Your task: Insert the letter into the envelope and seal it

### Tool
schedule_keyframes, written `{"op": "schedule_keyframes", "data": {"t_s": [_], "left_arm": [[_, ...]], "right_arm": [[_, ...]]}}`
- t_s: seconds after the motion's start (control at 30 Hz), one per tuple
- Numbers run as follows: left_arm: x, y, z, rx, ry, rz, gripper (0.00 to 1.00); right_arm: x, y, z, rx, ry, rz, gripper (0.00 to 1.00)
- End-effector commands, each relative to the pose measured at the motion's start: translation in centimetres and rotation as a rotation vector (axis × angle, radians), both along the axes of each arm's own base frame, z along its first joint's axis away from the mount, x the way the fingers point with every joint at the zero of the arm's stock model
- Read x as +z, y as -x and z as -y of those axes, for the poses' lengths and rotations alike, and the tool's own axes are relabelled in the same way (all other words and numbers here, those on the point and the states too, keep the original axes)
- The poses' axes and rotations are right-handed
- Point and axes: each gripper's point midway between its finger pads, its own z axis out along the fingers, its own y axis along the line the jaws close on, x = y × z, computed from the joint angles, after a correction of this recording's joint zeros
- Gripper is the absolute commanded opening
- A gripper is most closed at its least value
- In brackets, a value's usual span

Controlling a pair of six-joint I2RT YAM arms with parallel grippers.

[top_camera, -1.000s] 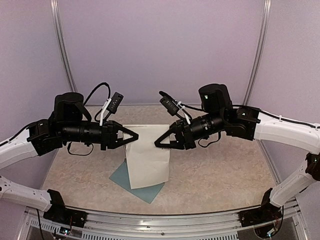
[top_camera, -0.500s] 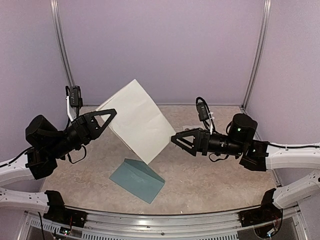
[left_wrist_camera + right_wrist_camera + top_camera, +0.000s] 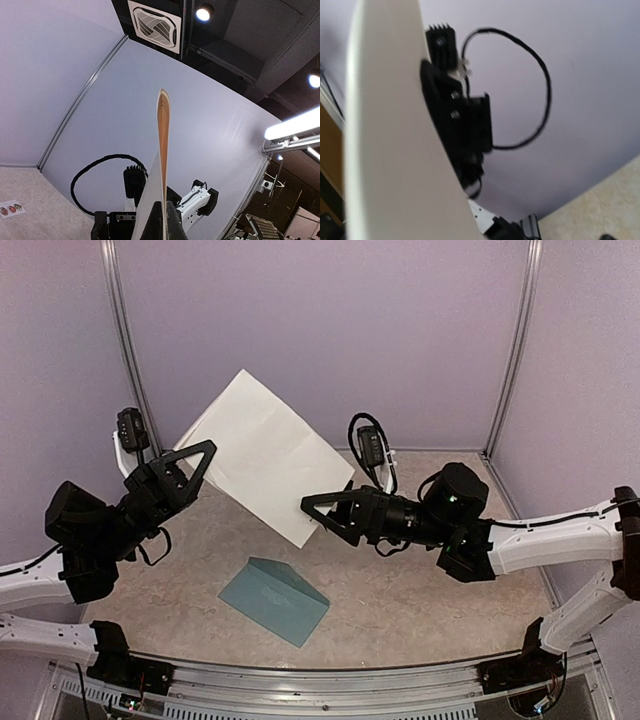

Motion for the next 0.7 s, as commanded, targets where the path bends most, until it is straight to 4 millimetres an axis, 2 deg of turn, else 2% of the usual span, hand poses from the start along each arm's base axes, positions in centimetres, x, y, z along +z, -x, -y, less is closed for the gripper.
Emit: {"op": "schedule_keyframes", "data": {"t_s": [0.0, 0.03, 0.07, 0.17, 0.2, 0.23, 0.27, 0.33, 0.37, 0.43, 0.47, 0.5, 0.57, 0.67], "left_arm": [[0.4, 0.9, -0.4, -0.033, 0.059, 0.011, 0.0], [0.2, 0.8, -0.4, -0.033, 0.058, 0.006, 0.0], [-0.1, 0.7, -0.4, -0.032, 0.055, -0.001, 0.0], [-1.2, 0.3, -0.1, -0.022, 0.025, -0.032, 0.0], [-1.7, 0.0, 0.0, -0.01, 0.002, -0.048, 0.05], [-2.4, -0.4, 0.2, 0.009, -0.033, -0.071, 0.19], [-3.1, -0.9, 0.2, 0.035, -0.073, -0.097, 0.38], [-4.5, -1.9, -0.3, 0.104, -0.167, -0.14, 0.65], [-6.2, -2.6, -0.5, 0.145, -0.257, -0.183, 0.74], [-7.1, -3.6, -2.4, 0.239, -0.36, -0.217, 0.88], [-7.6, -3.9, -3.2, 0.274, -0.418, -0.224, 0.92], [-7.2, -4.1, -4.2, 0.307, -0.467, -0.205, 0.96], [-7.2, -4.1, -5.2, 0.331, -0.568, -0.179, 0.99], [-6.6, -3.5, -5.2, 0.3, -0.71, -0.107, 0.99]], "right_arm": [[2.9, 0.8, -0.7, 0.05, -0.083, 0.063, 0.97], [3.1, 0.9, -0.9, 0.056, -0.086, 0.069, 0.91], [3.4, 0.9, -0.9, 0.061, -0.092, 0.076, 0.77], [3.8, 1.0, -0.7, 0.054, -0.101, 0.088, 0.21], [3.7, 0.9, -0.5, 0.042, -0.095, 0.088, 0.08], [3.3, 0.5, -0.5, 0.021, -0.074, 0.081, 0.0], [2.9, 0.2, -0.3, 0.002, -0.047, 0.078, 0.0], [1.7, -0.5, 0.0, -0.028, 0.038, 0.076, 0.0], [1.0, -0.8, 0.2, -0.035, 0.087, 0.076, 0.0], [-0.6, -1.2, 0.8, -0.026, 0.217, 0.078, 0.0], [-1.7, -1.4, 1.0, -0.026, 0.292, 0.076, 0.0], [-3.7, -1.3, 1.4, -0.014, 0.4, 0.061, 0.0], [-5.5, -0.8, 2.1, 0.023, 0.532, 0.065, 0.0], [-7.6, 0.6, 2.9, 0.113, 0.683, 0.044, 0.0]]}}
